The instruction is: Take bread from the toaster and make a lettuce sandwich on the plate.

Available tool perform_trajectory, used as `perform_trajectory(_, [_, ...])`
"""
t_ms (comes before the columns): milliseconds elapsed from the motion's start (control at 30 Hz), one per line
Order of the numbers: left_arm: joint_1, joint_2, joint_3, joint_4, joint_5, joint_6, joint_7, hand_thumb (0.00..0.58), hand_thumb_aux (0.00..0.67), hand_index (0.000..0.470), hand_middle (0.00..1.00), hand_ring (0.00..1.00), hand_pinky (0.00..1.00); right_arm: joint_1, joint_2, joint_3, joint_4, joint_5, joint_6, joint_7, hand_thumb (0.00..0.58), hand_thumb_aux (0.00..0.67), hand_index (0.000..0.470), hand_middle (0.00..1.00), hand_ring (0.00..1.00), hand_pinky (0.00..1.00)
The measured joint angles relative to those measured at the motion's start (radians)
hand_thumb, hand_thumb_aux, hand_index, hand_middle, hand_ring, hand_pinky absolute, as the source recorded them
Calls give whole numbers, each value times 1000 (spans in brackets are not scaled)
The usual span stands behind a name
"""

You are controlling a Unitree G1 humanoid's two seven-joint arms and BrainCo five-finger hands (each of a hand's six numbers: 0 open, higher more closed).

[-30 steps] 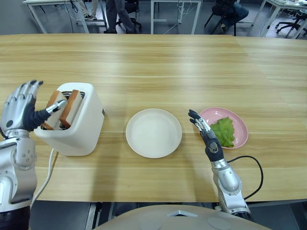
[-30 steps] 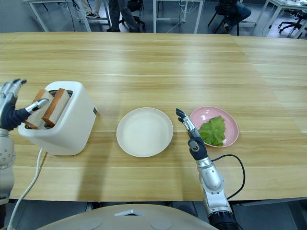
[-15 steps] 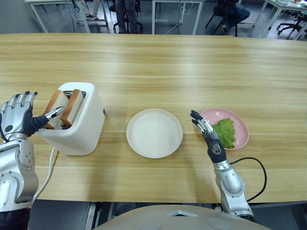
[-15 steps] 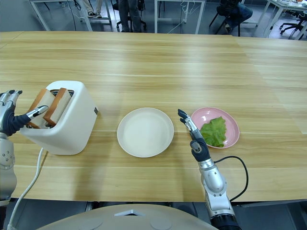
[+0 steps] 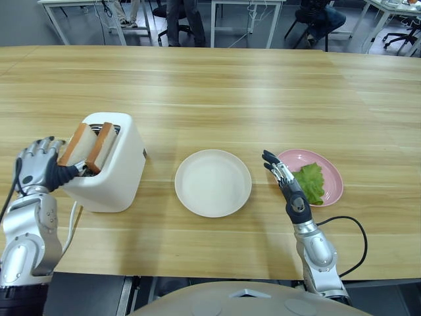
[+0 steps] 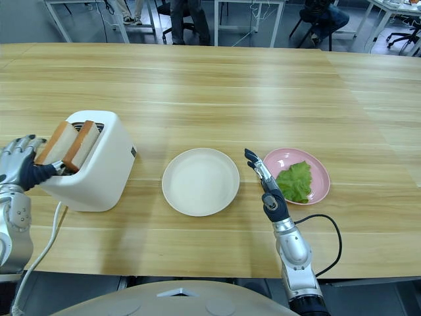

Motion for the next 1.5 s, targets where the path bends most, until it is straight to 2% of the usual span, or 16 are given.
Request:
perform_trajectory(33, [-3, 0, 0, -3, -6, -8, 4, 521, 457, 314, 0, 0, 0, 1, 0, 0, 0, 0, 1, 0, 0, 0, 0, 0, 0, 0])
perform_trajectory(67, [-7, -1, -1, -6, -21, -20, 13, 580, 670, 460, 0, 0, 0, 3, -1, 0, -1, 0, 3, 0, 0, 0, 0, 0, 0, 0])
perform_trajectory(200, [-18, -11, 0, -9, -68, -57, 34, 580, 670, 460, 0, 0, 0, 10, -6, 0, -10, 1, 6, 0, 0, 0, 0, 0, 0, 0])
perform_trajectory(233, [-22, -13, 1, -9, -78, -64, 43, 580, 670, 460, 129, 129, 129, 11, -7, 0, -14, 1, 7, 0, 0, 0, 0, 0, 0, 0])
perform_trajectory(267, [-24, -19, 4, -8, -87, -67, 52, 580, 670, 460, 200, 200, 200, 13, -7, 0, -15, 1, 7, 0, 0, 0, 0, 0, 0, 0])
perform_trajectory(300, [-24, -23, 6, -8, -92, -71, 59, 580, 670, 460, 200, 200, 200, 14, -7, 0, -15, 1, 8, 0, 0, 0, 0, 0, 0, 0])
perform_trajectory(367, [-27, -35, 19, -8, -121, -84, 81, 580, 670, 460, 1000, 1000, 1000, 18, -6, 0, -15, -1, 9, -1, 0, 0, 0, 0, 0, 0])
perform_trajectory(667, [-83, -98, 106, -19, -240, -137, 176, 580, 670, 460, 1000, 1000, 1000, 13, -1, -23, -34, -57, 36, -48, 0, 0, 0, 0, 0, 0])
perform_trajectory(800, [-130, -131, 168, -19, -336, -197, 230, 580, 670, 460, 1000, 1000, 1000, -9, 11, -47, -72, -102, 189, -94, 0, 0, 0, 0, 0, 0])
perform_trajectory(900, [-163, -142, 198, -19, -393, -243, 258, 580, 670, 460, 1000, 1000, 1000, -17, 3, -59, -110, -140, 236, -122, 0, 0, 0, 0, 0, 0])
perform_trajectory(1033, [-210, -149, 228, -25, -455, -295, 290, 580, 670, 460, 1000, 1000, 1000, -59, -111, -113, -138, -403, 307, -232, 0, 0, 0, 0, 0, 0])
perform_trajectory(1133, [-246, -149, 258, -72, -492, -325, 301, 580, 670, 460, 1000, 1000, 1000, -103, -227, -168, -155, -657, 425, -356, 0, 0, 0, 0, 0, 0])
perform_trajectory(1267, [-284, -149, 262, -172, -539, -347, 272, 580, 670, 460, 1000, 1000, 1000, -154, -361, -192, -150, -895, 574, -451, 0, 0, 0, 0, 0, 0])
perform_trajectory(1400, [-316, -154, 188, -278, -597, -344, 189, 580, 670, 460, 1000, 1000, 1000, -197, -475, -171, -51, -1061, 717, -484, 0, 0, 0, 0, 0, 0])
perform_trajectory(1500, [-355, -169, 81, -332, -633, -313, 109, 580, 670, 460, 1000, 1000, 1000, -232, -526, -129, 33, -1127, 789, -488, 0, 0, 0, 0, 0, 0])
